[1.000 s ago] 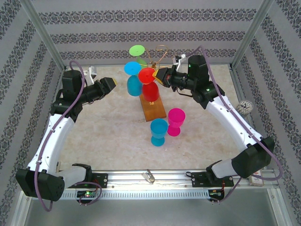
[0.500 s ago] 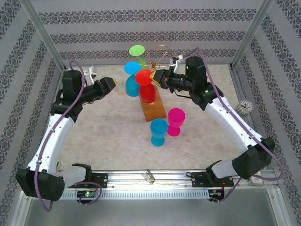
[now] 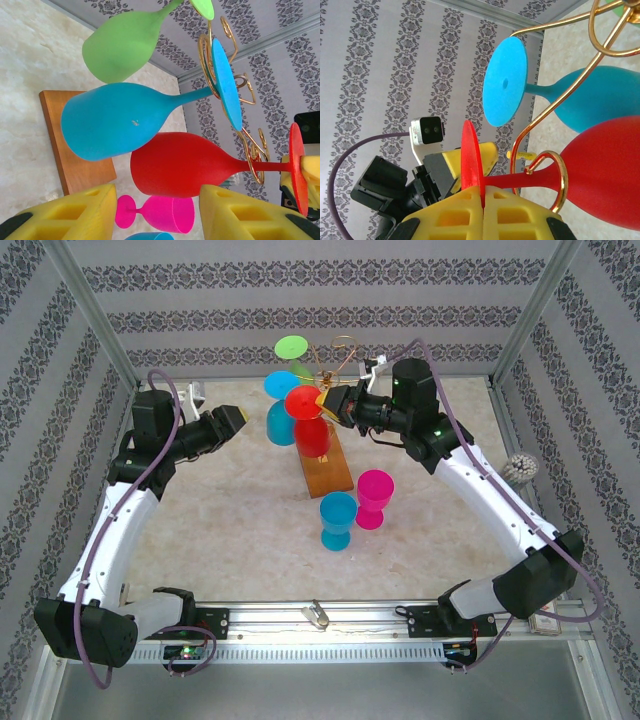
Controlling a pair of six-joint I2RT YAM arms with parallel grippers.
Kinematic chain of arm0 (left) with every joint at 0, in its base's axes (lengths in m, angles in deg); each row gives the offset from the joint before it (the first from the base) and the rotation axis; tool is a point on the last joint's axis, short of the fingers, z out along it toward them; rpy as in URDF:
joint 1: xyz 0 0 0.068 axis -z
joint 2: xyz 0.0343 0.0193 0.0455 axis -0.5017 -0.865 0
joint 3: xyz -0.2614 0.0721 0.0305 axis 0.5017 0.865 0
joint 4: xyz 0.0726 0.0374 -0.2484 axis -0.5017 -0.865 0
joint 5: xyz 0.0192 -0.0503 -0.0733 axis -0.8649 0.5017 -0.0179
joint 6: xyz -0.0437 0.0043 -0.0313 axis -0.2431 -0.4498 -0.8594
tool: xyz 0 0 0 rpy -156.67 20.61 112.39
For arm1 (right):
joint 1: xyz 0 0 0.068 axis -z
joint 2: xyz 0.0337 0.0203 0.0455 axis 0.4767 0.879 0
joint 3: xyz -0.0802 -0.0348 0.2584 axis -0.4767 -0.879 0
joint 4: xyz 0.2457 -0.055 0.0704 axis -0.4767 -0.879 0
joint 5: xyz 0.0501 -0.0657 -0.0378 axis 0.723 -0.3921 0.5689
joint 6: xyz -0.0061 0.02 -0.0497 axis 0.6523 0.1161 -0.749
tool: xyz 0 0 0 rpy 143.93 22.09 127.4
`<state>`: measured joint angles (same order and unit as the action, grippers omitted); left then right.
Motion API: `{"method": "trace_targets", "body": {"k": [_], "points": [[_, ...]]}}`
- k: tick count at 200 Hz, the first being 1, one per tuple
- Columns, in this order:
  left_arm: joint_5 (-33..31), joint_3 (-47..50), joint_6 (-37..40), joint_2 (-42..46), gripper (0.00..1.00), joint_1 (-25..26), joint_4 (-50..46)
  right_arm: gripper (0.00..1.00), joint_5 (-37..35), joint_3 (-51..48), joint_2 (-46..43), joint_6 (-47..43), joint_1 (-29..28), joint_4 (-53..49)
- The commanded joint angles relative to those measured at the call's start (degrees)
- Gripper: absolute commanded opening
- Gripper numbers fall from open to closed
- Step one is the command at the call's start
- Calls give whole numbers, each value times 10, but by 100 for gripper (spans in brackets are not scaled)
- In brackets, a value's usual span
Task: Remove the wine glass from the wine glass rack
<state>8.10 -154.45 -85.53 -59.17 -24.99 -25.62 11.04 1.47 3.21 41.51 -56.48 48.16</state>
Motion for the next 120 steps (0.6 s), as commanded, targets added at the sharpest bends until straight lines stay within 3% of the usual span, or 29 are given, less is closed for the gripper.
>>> {"method": "trace_targets", "body": {"k": [1,120], "points": [[8,4,-6,14,48,-8,29,0,-1,28,11,-6,-5,12],[12,5,-8,15,48,-9,34,0,-11,47,35,1,4,16]]}}
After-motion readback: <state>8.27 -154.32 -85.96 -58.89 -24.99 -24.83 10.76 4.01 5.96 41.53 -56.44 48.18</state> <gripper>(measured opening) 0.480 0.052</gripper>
